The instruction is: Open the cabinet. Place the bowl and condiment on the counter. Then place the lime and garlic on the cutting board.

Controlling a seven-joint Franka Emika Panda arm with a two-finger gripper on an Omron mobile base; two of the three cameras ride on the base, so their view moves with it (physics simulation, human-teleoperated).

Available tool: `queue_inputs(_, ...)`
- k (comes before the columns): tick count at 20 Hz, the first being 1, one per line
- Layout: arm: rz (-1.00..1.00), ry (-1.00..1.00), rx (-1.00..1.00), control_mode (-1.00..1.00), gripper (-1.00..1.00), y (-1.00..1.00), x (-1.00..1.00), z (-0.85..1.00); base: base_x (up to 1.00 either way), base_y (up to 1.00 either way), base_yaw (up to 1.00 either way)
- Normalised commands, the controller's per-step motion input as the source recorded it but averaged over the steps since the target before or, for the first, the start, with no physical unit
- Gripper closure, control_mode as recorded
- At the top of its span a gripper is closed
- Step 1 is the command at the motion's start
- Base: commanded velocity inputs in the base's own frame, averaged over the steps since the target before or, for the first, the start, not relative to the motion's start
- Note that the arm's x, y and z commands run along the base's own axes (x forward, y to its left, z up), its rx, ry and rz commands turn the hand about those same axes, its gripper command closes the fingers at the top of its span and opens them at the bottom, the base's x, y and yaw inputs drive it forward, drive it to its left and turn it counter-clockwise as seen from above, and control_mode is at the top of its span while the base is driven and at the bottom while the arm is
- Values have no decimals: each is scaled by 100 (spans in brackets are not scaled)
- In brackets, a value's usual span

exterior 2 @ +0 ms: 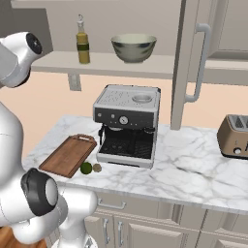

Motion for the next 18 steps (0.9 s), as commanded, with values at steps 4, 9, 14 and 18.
queue_inputs(4, 1, 0, 0, -100, -100, 24, 0, -12, 0, 0, 0)
queue_inputs(9, 0, 0, -3, -100, -100, 26, 0, -13, 0, 0, 0)
queue_inputs(14, 0, 0, -2, -100, -100, 20, 0, -4, 0, 0, 0)
queue_inputs(18, 0, 0, 0, -100, -100, -18, 0, -1, 0, 0, 0)
